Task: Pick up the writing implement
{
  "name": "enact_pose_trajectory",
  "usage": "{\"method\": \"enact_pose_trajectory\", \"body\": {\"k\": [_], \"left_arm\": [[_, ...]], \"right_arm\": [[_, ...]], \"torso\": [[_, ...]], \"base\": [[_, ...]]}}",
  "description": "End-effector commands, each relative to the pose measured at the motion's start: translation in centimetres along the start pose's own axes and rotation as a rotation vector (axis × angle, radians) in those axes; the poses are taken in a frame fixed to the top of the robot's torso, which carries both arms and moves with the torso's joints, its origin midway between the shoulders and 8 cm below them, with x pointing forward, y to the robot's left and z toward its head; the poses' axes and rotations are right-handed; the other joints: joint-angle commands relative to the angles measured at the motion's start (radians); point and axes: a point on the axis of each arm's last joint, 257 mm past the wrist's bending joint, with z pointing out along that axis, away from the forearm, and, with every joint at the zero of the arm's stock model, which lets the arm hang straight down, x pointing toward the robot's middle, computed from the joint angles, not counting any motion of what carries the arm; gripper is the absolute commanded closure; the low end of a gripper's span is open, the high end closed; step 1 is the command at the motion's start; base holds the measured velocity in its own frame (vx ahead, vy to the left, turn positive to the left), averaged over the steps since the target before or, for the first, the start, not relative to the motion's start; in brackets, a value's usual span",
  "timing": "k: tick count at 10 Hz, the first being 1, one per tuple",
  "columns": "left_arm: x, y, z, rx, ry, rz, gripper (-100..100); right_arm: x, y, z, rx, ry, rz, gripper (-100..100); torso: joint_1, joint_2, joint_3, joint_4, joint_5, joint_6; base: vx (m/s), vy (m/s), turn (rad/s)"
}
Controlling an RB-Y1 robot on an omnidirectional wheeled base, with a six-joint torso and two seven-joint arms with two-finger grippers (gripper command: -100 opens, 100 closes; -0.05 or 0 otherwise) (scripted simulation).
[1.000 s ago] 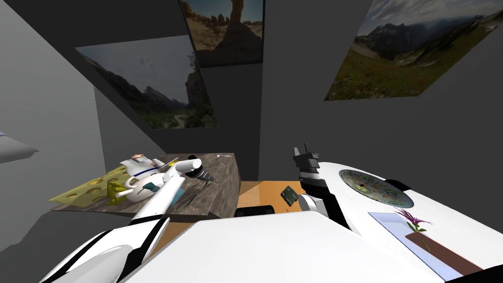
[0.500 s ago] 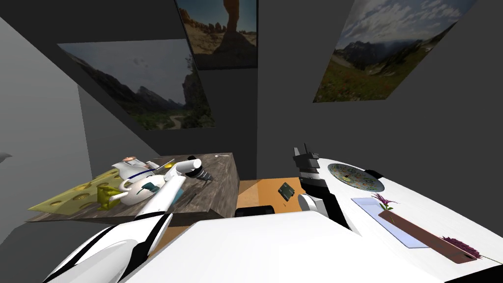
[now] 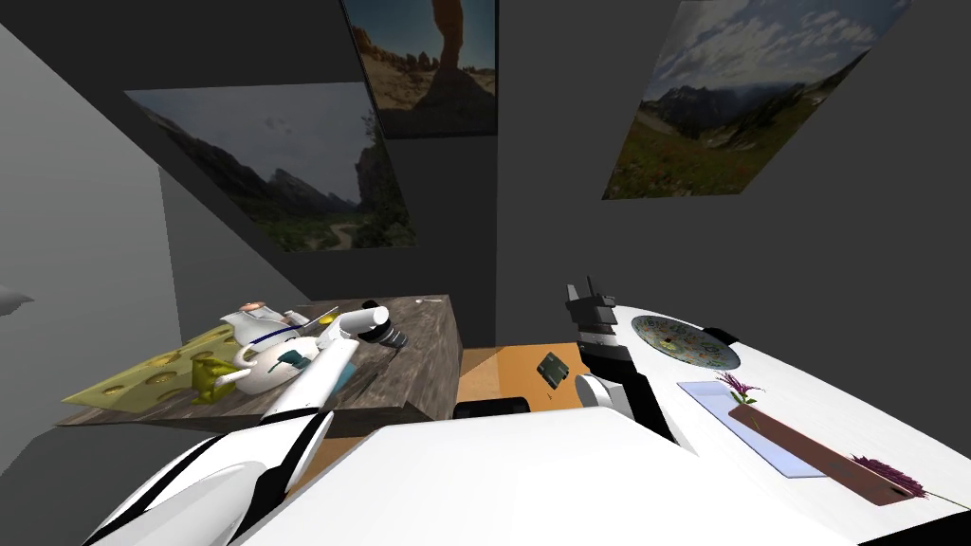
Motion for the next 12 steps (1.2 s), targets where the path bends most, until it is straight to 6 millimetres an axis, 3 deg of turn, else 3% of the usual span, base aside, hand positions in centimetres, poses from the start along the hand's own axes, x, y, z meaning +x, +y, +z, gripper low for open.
{"method": "enact_pose_trajectory", "body": {"k": [1,2,11,12], "left_arm": [[0.0,0.0,0.0,0.000,0.000,0.000,0],[-0.2,0.4,-0.4,-0.002,-0.003,0.018,100],[-0.8,2.9,-2.3,-0.017,-0.003,0.110,100],[-0.9,3.0,-2.3,-0.017,-0.004,0.112,0]], "right_arm": [[0.0,0.0,0.0,0.000,0.000,0.000,0],[0.0,0.0,0.0,0.000,0.000,0.000,0],[0.0,0.0,0.0,0.000,0.000,0.000,0],[0.0,0.0,0.0,0.000,0.000,0.000,0]], "torso": [[0.000,0.000,0.000,0.000,0.000,0.000],[0.000,0.000,0.000,0.000,0.000,0.000],[-0.001,-0.005,-0.003,-0.001,0.000,0.000],[0.000,-0.003,-0.002,-0.001,0.000,0.001]], "base": [[0.000,0.000,0.000],[0.050,-0.003,0.161],[0.070,-0.022,0.125],[0.005,-0.003,-0.006]]}}
